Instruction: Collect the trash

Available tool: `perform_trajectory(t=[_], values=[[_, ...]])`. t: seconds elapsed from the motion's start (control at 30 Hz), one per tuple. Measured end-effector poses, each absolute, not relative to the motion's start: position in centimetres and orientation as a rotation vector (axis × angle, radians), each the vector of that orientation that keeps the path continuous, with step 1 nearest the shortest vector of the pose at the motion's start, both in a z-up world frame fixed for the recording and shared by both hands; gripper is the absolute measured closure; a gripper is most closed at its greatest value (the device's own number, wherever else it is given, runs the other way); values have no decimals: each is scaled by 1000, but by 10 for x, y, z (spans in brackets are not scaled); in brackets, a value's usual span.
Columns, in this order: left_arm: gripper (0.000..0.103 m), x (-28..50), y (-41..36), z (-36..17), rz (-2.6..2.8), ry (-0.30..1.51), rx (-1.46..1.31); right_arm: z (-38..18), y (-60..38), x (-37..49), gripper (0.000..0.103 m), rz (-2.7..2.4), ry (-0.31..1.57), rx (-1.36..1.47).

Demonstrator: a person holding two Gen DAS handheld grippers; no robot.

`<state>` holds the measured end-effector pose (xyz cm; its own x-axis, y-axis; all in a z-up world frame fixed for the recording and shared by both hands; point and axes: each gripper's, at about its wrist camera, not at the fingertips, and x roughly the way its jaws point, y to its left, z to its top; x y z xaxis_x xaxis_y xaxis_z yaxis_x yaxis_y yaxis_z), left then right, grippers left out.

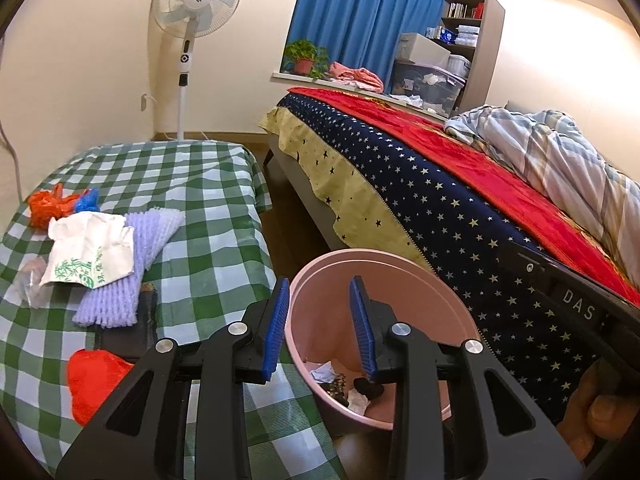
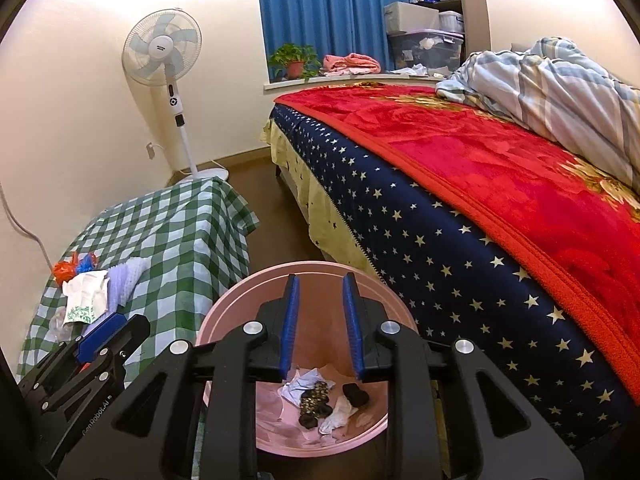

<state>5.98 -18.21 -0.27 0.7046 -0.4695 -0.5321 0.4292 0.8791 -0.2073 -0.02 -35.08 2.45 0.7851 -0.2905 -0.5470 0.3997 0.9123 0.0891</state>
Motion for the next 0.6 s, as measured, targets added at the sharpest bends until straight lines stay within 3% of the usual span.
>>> perform_trajectory(t=[0.6], values=[[72, 65, -99, -1, -304, 582, -98, 21, -307, 18, 80, -232, 533, 203]])
